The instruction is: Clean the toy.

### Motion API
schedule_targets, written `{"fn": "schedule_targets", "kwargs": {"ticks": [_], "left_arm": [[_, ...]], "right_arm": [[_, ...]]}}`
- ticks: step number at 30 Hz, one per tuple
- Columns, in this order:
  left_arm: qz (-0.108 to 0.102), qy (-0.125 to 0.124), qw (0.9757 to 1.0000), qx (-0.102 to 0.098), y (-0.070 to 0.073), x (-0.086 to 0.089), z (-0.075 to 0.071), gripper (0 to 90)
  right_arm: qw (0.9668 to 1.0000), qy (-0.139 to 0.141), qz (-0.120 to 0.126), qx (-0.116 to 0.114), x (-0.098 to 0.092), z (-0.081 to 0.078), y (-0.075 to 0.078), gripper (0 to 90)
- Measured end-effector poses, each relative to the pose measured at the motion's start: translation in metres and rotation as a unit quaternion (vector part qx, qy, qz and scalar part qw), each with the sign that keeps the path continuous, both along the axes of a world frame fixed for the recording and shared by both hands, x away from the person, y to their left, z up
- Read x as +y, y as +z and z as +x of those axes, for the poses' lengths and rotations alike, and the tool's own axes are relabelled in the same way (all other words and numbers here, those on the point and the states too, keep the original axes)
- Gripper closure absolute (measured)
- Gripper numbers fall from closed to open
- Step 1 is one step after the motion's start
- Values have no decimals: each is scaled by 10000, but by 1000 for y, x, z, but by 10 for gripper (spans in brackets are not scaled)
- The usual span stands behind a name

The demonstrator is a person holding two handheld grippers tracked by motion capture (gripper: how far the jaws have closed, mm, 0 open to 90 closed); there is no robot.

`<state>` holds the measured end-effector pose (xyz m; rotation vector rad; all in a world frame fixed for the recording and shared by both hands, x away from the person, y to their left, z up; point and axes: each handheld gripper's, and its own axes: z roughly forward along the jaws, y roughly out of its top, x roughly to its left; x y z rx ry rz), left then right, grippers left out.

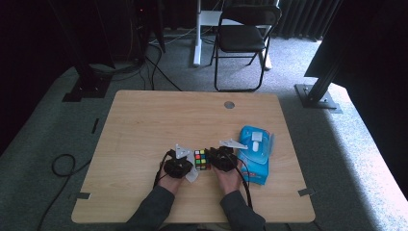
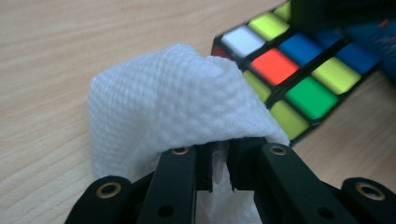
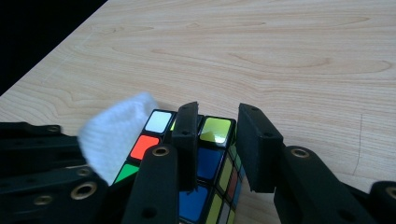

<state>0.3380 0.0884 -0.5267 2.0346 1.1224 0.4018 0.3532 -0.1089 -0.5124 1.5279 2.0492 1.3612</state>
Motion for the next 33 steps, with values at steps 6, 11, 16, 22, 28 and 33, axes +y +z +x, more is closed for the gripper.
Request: {"fn": "schedule_targets", "kwargs": {"ticks": [6, 11, 16, 22, 28, 33], "left_arm": [[-134, -59, 9999, 4, 13, 3, -5, 820], [-152, -184, 9997, -37, 14, 3, -15, 819], [258, -245, 9993, -61, 5, -2, -21, 816], [417, -225, 9989, 22, -13, -7, -15, 818], [392, -239, 9989, 42, -11, -4, -12, 810], [264, -19, 9996, 23, -4, 8, -1, 809]], "right_arm": [[10000, -3, 0, -9, 0, 0, 0, 694], [10000, 1, -2, -10, 0, 0, 0, 694], [10000, -12, 6, -12, 0, 0, 0, 694], [10000, -13, 15, -8, 0, 0, 0, 696], [10000, 26, 50, 14, -1, 0, 0, 697], [9999, 126, 59, 35, -2, 0, 0, 699]]}}
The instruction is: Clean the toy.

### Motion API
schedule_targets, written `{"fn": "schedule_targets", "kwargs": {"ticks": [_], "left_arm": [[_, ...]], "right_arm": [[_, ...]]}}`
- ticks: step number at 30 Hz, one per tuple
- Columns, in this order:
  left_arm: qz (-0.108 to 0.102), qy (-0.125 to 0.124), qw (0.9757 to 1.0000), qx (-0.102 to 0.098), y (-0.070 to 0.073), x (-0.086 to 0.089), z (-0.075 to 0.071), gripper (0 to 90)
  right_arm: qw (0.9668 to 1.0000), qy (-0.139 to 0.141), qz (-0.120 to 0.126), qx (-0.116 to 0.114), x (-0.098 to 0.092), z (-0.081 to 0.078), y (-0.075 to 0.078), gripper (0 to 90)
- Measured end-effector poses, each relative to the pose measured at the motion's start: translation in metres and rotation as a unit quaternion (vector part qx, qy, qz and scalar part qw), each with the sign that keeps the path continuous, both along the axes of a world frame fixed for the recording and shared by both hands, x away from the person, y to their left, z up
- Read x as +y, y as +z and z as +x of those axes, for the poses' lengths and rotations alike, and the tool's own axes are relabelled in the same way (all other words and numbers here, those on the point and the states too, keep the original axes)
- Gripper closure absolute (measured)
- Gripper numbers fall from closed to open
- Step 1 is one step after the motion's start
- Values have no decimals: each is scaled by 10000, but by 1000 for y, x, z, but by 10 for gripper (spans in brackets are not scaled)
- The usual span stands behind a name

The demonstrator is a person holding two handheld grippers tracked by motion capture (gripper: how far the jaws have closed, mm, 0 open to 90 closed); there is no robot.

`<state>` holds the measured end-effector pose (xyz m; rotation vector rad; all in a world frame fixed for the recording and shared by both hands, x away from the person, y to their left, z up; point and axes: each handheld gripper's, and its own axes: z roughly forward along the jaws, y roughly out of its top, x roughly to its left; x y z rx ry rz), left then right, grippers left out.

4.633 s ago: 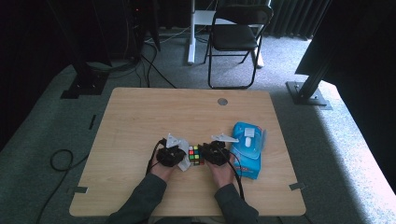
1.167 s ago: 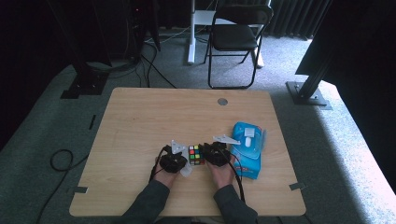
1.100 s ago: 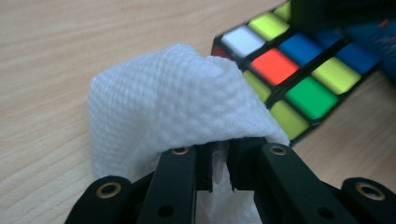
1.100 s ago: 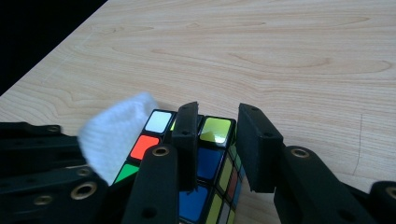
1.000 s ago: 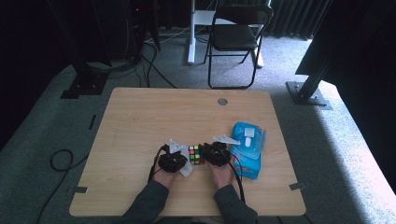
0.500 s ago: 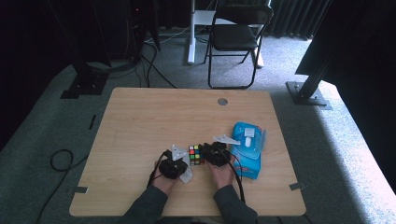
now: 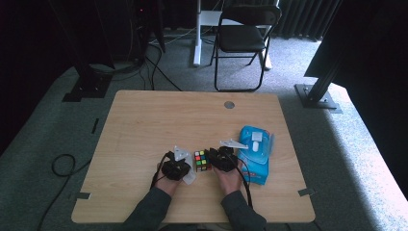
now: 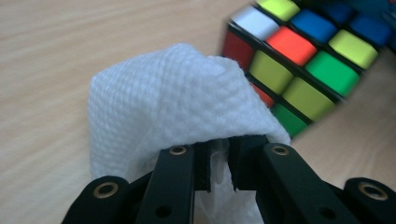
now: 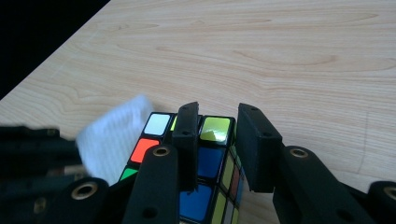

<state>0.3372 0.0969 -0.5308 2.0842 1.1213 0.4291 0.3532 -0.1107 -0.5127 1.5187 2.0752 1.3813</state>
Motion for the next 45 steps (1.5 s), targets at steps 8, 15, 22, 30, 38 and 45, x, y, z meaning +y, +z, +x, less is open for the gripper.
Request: {"fn": "schedule_targets", "kwargs": {"ticks": [8, 15, 22, 30, 38, 45], "left_arm": [[-76, 129, 9998, -96, 5, 10, 10, 807], [-77, 12, 9999, -92, 2, 8, 12, 807], [-87, -83, 9999, -86, 3, 4, 5, 809], [-170, -94, 9998, -55, 4, -1, -2, 812], [-213, -181, 9996, -60, 6, -5, -8, 801], [-248, -270, 9993, -64, 5, -12, -12, 799]], "right_arm": [[9995, 304, 82, -2, 6, -2, -1, 702], [9988, 490, 0, -21, 10, -2, 0, 704], [9995, 328, -47, -15, 11, 2, 1, 672], [9994, 220, -243, -70, 12, 4, 3, 622], [9996, -65, -222, -155, -1, -9, 6, 574], [9998, -57, -194, -42, -4, -17, 3, 587]]}}
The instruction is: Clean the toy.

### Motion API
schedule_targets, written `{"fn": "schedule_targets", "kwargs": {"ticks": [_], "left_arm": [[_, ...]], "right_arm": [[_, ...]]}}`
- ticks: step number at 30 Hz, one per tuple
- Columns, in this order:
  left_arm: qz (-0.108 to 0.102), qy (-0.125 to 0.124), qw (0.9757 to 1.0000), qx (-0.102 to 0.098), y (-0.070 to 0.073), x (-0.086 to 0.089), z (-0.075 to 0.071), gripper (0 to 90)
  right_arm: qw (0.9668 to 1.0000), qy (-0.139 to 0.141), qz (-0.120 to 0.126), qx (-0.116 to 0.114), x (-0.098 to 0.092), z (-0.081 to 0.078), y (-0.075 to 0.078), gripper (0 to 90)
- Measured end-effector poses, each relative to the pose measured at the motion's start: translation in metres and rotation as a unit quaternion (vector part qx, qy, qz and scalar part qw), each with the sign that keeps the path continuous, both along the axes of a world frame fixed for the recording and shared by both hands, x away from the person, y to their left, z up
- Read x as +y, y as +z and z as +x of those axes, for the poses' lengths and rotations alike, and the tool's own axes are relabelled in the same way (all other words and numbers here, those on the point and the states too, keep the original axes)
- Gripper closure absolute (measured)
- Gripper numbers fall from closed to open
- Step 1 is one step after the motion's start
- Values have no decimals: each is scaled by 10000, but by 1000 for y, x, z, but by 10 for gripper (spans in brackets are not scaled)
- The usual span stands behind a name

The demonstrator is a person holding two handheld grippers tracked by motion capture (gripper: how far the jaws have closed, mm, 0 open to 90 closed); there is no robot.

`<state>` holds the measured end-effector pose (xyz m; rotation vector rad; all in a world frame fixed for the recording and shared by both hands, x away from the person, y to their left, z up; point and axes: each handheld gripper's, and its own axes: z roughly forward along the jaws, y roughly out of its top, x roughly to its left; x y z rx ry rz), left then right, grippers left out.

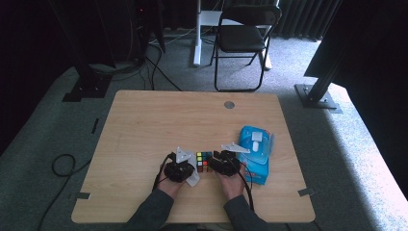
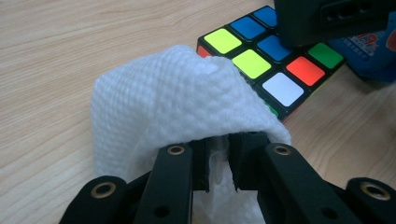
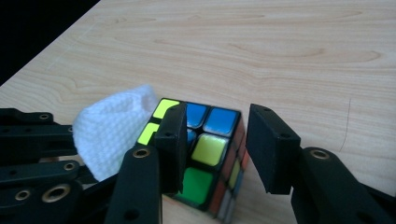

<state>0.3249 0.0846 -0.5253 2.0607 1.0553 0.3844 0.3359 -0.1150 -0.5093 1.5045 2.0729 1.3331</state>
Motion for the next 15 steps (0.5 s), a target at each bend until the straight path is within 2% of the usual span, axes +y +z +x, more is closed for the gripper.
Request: {"fn": "schedule_targets", "kwargs": {"ticks": [11, 15], "left_arm": [[-29, 4, 10000, -10, 2, 2, 2, 792], [-35, 8, 10000, 3, 1, 3, 4, 792]], "right_arm": [[9999, -46, -65, 106, -3, -6, 2, 650], [9999, -33, 42, 133, -4, -5, 0, 665]]}}
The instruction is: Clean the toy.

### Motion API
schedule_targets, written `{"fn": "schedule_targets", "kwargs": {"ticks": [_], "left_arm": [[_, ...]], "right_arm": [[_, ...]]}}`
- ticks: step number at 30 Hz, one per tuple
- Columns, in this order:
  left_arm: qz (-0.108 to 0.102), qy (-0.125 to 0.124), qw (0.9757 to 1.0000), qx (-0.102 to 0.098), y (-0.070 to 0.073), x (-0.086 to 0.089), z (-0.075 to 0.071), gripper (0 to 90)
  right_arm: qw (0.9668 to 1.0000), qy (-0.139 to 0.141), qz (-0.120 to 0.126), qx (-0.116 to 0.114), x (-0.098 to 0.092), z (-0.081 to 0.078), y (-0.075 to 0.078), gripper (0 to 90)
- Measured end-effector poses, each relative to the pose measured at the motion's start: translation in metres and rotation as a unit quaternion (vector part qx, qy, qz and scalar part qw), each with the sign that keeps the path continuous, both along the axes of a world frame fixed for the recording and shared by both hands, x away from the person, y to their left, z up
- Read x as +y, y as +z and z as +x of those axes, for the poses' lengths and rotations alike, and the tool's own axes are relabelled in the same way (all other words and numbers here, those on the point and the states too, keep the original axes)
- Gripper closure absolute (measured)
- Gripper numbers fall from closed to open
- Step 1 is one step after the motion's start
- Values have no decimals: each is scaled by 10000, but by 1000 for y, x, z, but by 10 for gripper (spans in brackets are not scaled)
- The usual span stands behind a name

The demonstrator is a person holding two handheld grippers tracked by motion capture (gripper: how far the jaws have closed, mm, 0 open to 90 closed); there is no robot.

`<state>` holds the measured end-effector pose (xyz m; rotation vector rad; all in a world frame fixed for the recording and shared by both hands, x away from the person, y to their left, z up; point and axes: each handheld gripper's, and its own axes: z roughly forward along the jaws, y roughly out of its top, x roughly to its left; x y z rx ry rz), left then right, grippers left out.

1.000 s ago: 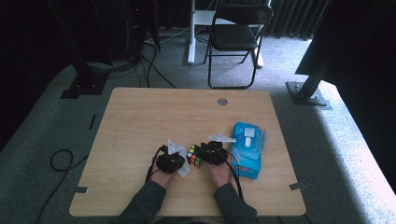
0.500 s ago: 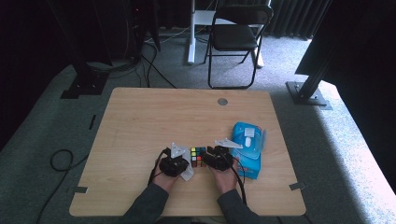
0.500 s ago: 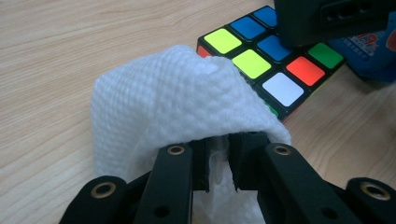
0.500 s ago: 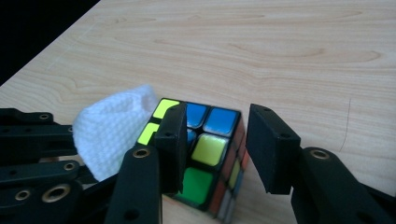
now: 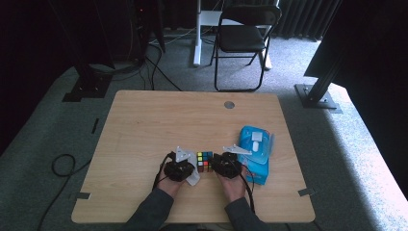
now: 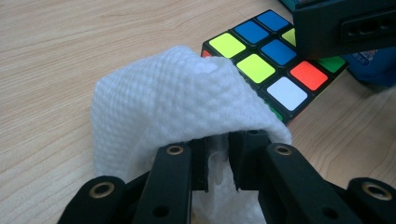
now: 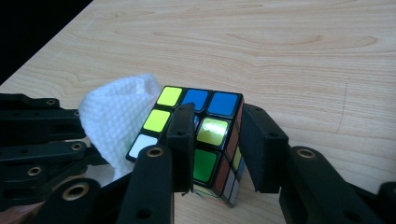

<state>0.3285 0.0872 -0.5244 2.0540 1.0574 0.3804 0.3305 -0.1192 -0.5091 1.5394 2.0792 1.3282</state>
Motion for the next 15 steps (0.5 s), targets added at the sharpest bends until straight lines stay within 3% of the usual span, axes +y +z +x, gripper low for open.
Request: {"fn": "schedule_targets", "kwargs": {"ticks": [15], "left_arm": [[-64, 92, 9997, -216, 17, 0, 11, 797]], "right_arm": [[10000, 26, 56, -31, -1, 0, -2, 689]]}}
